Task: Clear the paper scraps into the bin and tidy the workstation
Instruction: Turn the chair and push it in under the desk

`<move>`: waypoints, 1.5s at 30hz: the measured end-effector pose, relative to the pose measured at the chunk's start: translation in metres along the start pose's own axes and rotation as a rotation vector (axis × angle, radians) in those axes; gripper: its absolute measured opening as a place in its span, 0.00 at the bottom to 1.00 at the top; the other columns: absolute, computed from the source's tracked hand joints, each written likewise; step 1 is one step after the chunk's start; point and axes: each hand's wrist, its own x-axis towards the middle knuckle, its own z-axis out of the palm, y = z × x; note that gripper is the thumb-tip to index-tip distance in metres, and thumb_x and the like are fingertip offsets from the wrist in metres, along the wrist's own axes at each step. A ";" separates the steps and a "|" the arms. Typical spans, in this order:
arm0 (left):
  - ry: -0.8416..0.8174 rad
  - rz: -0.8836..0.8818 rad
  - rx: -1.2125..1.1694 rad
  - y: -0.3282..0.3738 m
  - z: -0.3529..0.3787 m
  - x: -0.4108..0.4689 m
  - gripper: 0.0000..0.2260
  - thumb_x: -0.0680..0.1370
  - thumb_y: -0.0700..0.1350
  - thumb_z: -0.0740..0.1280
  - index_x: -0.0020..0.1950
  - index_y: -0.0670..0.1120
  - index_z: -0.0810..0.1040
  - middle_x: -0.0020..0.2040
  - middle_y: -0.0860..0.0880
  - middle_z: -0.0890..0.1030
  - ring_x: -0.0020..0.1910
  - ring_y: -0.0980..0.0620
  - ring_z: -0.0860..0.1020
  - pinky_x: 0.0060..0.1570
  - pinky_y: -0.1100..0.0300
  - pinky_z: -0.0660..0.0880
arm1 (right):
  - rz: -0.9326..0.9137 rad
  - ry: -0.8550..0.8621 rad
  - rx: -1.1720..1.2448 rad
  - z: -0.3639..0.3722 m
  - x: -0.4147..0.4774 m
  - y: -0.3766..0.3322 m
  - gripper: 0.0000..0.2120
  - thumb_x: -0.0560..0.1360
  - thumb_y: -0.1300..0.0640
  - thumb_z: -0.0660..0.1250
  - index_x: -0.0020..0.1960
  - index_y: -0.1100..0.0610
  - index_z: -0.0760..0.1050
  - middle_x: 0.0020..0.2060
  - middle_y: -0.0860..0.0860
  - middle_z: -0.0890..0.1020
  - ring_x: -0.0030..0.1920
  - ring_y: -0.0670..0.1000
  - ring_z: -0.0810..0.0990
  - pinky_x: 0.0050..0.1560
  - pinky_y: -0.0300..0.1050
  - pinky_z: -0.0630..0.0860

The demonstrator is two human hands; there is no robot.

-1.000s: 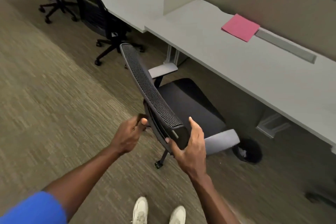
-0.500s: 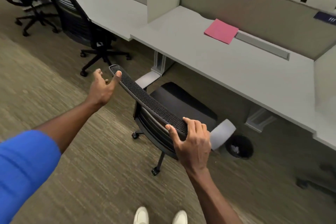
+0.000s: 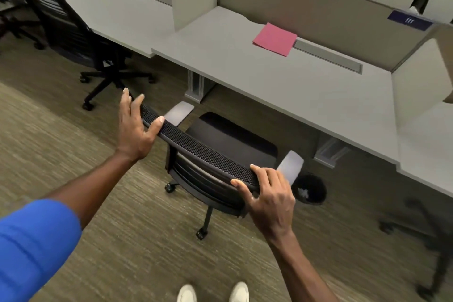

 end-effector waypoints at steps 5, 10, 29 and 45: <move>0.032 0.206 0.146 0.004 0.003 0.005 0.22 0.79 0.59 0.63 0.63 0.43 0.80 0.70 0.44 0.75 0.71 0.40 0.70 0.71 0.43 0.70 | -0.045 0.014 -0.049 0.000 0.002 0.013 0.33 0.80 0.29 0.59 0.66 0.55 0.81 0.53 0.51 0.84 0.52 0.52 0.82 0.50 0.51 0.80; 0.011 0.261 0.216 0.010 0.008 0.018 0.21 0.79 0.61 0.64 0.60 0.46 0.80 0.62 0.47 0.79 0.62 0.43 0.74 0.62 0.49 0.73 | -0.072 0.022 -0.104 0.000 0.011 0.028 0.32 0.81 0.29 0.59 0.66 0.54 0.81 0.53 0.52 0.84 0.51 0.54 0.82 0.48 0.52 0.79; -0.073 0.247 0.287 0.052 0.077 0.051 0.27 0.82 0.64 0.54 0.64 0.45 0.79 0.65 0.45 0.79 0.70 0.43 0.70 0.65 0.45 0.74 | -0.007 -0.010 -0.050 0.007 0.074 0.118 0.33 0.80 0.28 0.59 0.67 0.53 0.81 0.54 0.53 0.81 0.54 0.53 0.79 0.50 0.52 0.79; -0.104 0.326 0.259 0.094 0.149 0.114 0.22 0.84 0.57 0.56 0.62 0.42 0.79 0.62 0.44 0.80 0.68 0.44 0.73 0.61 0.47 0.78 | 0.095 0.107 0.032 0.028 0.159 0.197 0.29 0.84 0.34 0.54 0.58 0.53 0.85 0.49 0.52 0.81 0.52 0.53 0.79 0.47 0.53 0.78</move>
